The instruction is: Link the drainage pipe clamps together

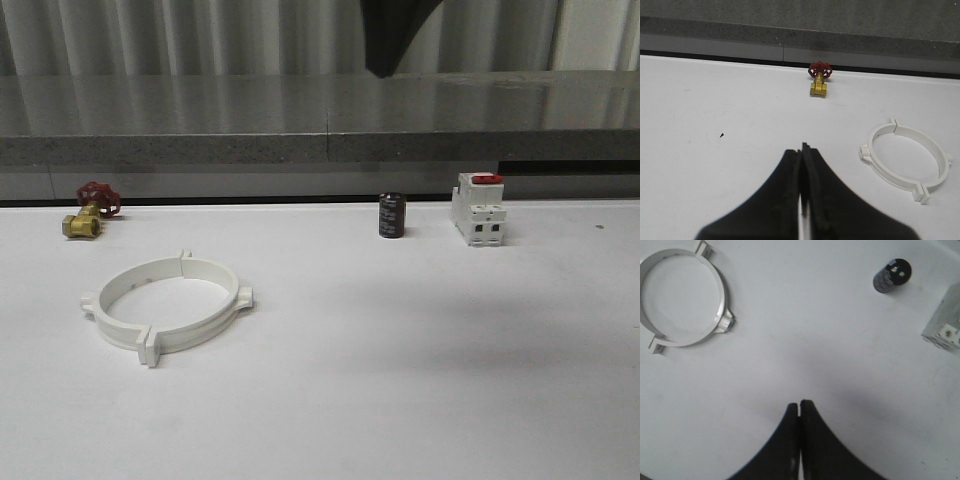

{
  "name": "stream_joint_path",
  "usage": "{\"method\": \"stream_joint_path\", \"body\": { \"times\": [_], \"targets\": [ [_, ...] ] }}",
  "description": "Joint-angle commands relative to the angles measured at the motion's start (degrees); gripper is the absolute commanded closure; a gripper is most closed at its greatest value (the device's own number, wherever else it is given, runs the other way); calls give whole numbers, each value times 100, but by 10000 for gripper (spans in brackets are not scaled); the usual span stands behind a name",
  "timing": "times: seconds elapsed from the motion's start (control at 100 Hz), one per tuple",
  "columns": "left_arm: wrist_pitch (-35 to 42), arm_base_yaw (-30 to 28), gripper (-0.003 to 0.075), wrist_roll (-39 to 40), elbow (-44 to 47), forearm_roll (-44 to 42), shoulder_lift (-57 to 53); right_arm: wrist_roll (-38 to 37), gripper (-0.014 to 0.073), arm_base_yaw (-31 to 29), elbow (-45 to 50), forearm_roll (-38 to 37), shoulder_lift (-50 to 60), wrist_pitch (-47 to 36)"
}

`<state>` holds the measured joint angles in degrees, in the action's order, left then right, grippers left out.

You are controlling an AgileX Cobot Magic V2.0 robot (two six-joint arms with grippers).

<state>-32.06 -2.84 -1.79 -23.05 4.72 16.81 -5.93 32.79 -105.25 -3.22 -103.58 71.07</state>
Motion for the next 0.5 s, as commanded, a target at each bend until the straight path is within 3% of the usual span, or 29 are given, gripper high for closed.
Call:
{"method": "stream_joint_path", "body": {
  "times": [0.0, 0.49],
  "targets": [
    [420, 16, 741, -1, -144, 70, 43, -35, 660, -228, 154, -61, 658, 94],
    [420, 16, 741, -1, -144, 70, 43, -257, 660, -1826, 2864, -61, 2990, -1013]
  ]
}}
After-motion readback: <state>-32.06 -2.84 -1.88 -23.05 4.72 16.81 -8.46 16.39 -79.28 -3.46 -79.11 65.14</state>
